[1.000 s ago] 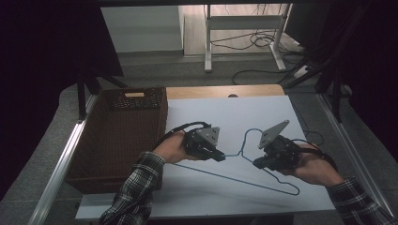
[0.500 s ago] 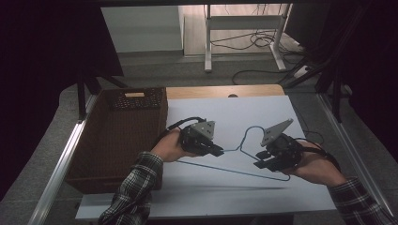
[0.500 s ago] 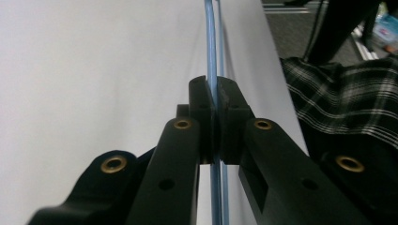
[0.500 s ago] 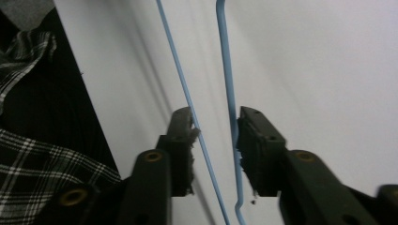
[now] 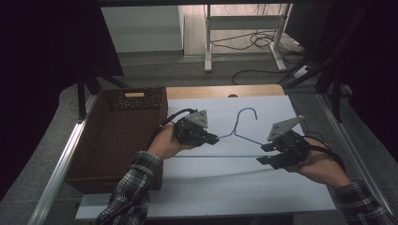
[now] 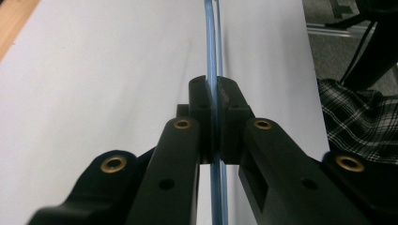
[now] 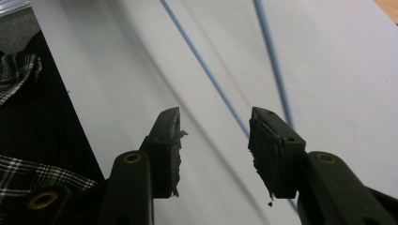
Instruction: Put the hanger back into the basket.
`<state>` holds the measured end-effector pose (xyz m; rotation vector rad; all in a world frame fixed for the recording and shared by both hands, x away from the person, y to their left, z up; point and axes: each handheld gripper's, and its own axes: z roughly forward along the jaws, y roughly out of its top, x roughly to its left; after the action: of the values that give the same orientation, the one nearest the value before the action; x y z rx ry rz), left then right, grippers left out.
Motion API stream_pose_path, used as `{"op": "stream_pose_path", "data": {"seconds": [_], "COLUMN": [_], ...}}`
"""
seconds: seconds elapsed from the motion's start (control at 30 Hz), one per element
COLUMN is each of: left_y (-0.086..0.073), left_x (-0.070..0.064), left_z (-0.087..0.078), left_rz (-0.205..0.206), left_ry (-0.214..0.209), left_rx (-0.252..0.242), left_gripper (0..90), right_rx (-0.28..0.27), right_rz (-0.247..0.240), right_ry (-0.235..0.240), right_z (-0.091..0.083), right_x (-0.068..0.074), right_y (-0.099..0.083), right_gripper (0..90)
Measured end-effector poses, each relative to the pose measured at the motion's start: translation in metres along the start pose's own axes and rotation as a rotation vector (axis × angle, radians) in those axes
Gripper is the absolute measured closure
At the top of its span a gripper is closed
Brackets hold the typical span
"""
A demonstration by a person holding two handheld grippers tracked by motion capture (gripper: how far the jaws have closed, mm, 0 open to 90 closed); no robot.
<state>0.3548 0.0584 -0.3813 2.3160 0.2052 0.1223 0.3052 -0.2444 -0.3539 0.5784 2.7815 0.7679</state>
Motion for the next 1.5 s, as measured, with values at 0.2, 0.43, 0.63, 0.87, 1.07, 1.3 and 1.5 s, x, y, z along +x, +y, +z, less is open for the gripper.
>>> {"op": "stream_pose_path", "data": {"seconds": [0.2, 0.43, 0.63, 0.87, 1.07, 1.3, 1.5], "left_y": [0.000, -0.006, -0.013, -0.022, -0.031, -0.045, -0.062], "left_x": [0.003, 0.005, 0.006, 0.007, 0.008, 0.009, 0.008], "left_z": [-0.014, -0.032, -0.051, -0.074, -0.093, -0.113, -0.131], "left_rz": [-0.038, -0.103, -0.163, -0.224, -0.266, -0.324, -0.377], "left_ry": [0.042, 0.109, 0.192, 0.279, 0.345, 0.429, 0.498], "left_rx": [-0.020, -0.036, -0.049, -0.070, -0.073, -0.076, -0.087], "left_gripper": [87.7, 87.7, 87.7, 87.7, 87.8, 87.8, 87.8], "right_rx": [-0.011, -0.019, -0.030, -0.037, -0.042, -0.048, -0.038], "right_rz": [-0.011, -0.010, 0.000, 0.008, 0.018, 0.036, 0.039], "right_ry": [0.003, 0.017, 0.019, 0.027, 0.037, 0.061, 0.075], "right_z": [0.002, 0.007, 0.013, 0.021, 0.029, 0.040, 0.049], "right_x": [0.001, 0.004, 0.007, 0.010, 0.012, 0.014, 0.015], "right_y": [-0.001, -0.004, -0.005, -0.006, -0.008, -0.011, -0.015], "right_gripper": [53.3, 52.8, 51.6, 51.3, 51.3, 51.3, 51.3]}}
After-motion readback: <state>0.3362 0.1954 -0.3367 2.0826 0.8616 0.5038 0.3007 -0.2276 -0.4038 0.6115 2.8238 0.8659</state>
